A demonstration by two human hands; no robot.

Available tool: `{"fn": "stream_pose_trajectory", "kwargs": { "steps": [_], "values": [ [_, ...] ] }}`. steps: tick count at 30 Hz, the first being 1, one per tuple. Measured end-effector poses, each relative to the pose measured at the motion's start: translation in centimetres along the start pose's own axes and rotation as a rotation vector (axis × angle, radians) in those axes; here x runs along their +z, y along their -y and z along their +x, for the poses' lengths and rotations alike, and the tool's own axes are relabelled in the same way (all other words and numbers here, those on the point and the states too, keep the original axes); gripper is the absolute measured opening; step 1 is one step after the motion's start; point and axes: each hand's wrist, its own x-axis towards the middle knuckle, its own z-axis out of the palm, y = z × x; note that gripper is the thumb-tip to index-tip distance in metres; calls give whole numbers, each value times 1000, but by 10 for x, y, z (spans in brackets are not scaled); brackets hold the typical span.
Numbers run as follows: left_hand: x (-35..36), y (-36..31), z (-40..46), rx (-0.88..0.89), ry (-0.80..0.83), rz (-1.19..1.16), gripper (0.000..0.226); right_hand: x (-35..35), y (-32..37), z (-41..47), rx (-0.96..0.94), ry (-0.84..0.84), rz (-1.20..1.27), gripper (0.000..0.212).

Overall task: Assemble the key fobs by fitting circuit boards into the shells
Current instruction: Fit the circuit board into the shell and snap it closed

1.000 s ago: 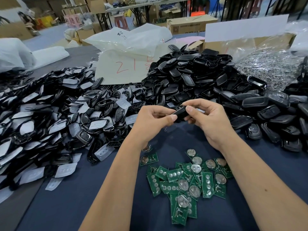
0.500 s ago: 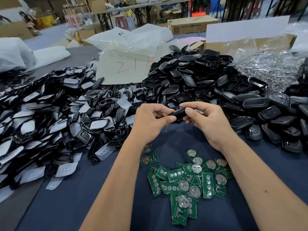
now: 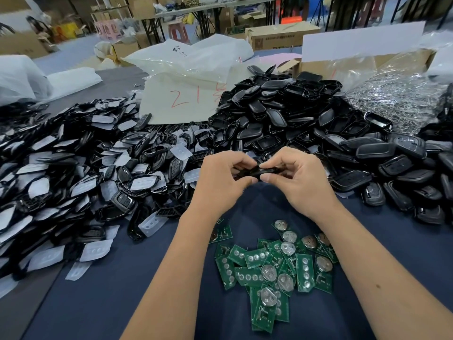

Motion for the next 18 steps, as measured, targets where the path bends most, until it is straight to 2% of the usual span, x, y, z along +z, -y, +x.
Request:
{"fn": "stream_pose_trajectory", "kwargs": {
  "steps": [2,4,12,18],
  "values": [
    [2,-4,-2,34,5,-2,51,2,2,0,-25,13,-26,23],
    [5,-7,-3,74,12,25,59,4,4,-1,-32,32,-27,26],
    [7,-4,-1,41,-26,-32,52,4,1,-1,71,-25,37,25],
    [7,0,1,23,-3,-34,54,4,1,-1,19,-10,26,19]
  ]
}}
